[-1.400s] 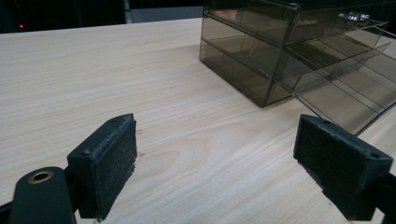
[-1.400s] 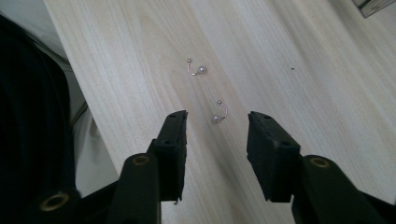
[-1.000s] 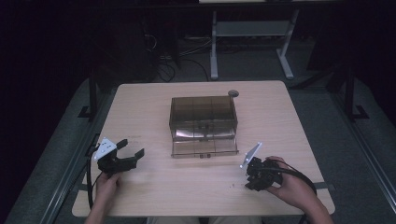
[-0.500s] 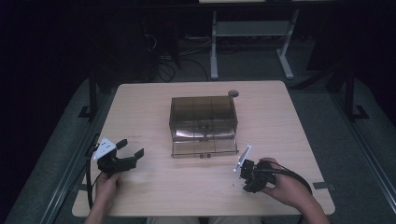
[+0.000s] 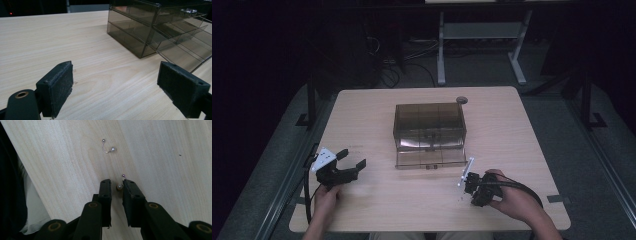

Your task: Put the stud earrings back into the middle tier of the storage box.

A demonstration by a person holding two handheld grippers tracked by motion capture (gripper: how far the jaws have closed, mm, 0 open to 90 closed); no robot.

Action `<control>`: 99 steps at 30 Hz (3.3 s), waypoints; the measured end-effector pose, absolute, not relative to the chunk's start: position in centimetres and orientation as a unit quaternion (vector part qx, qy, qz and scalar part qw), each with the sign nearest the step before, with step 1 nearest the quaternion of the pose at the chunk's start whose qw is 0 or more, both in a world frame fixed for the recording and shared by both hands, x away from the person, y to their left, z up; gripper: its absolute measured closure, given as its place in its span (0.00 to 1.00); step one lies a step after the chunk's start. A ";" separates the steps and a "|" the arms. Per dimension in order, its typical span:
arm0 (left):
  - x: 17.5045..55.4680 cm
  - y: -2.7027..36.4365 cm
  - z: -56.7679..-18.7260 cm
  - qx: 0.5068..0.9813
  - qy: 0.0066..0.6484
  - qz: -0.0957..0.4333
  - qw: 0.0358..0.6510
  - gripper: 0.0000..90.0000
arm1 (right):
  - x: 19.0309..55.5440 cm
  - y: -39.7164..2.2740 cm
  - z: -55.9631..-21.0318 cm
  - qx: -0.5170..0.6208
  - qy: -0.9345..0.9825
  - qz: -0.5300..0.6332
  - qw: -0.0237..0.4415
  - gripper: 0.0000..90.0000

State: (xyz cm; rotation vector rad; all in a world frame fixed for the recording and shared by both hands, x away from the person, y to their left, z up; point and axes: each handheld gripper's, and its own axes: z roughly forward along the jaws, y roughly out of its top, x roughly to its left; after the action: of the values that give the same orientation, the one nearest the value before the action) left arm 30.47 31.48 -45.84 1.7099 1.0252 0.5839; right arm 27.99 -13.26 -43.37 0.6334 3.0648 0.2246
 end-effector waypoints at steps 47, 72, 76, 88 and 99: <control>30.5 31.5 -45.8 0.704 0.430 0.239 0.513 0.14 | 30.4 -13.4 -39.9 0.216 0.968 0.127 -0.004 0.95; 30.5 31.6 -45.8 0.704 0.429 0.238 0.513 0.14 | 35.5 -11.8 -36.4 0.226 0.962 0.155 0.004 0.95; 30.5 31.6 -45.8 0.703 0.430 0.237 0.514 0.14 | 36.4 -11.5 -36.6 0.232 0.961 0.151 -0.001 0.95; 30.5 31.7 -45.8 0.701 0.432 0.236 0.517 0.14 | 39.0 -11.1 -37.0 0.249 0.958 0.141 -0.010 0.95; 30.5 31.8 -45.8 0.699 0.432 0.236 0.519 0.14 | 41.1 -10.4 -38.3 0.265 0.954 0.137 -0.027 0.95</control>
State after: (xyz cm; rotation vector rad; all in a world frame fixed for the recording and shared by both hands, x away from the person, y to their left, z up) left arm 30.50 31.76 -45.83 1.6780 1.0355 0.5659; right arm 41.06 -10.41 -38.30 0.8481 3.0505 0.4373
